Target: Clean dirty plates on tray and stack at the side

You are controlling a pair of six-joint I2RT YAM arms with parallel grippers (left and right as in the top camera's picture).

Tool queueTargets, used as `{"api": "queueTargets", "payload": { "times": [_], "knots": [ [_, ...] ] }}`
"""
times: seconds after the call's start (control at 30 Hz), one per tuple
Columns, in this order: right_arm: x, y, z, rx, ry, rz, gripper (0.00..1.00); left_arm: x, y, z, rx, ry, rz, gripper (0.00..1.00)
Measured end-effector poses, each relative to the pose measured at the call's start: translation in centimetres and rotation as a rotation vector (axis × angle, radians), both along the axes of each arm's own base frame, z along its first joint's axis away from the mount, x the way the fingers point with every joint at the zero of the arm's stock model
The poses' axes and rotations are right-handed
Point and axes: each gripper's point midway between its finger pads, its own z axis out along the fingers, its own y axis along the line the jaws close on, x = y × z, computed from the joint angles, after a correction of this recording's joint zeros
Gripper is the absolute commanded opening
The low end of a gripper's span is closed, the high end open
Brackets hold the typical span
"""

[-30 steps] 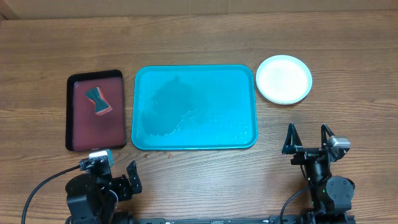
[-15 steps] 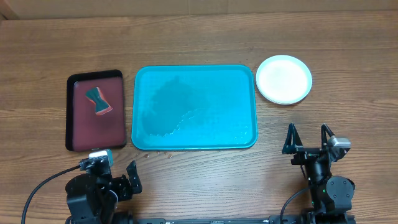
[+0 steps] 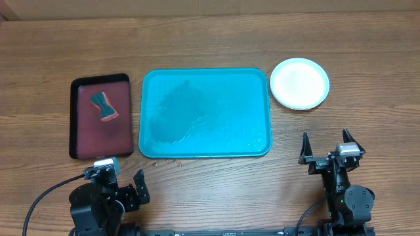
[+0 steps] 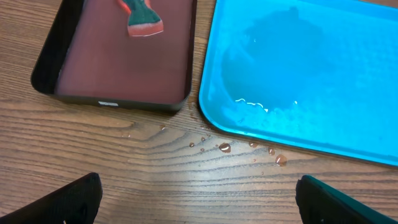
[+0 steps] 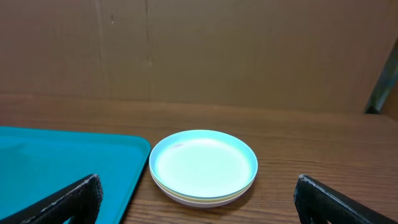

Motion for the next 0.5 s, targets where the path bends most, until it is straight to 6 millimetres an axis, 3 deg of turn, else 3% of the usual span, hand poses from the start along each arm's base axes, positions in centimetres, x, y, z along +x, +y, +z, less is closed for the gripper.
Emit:
{"api": "queueTargets", "payload": {
  "times": [0.5],
  "knots": [
    [0.0,0.0,-0.01,-0.011,0.0,0.0,1.0,0.0,0.0,0.0,0.0,0.0,0.0,1.0]
  ]
}}
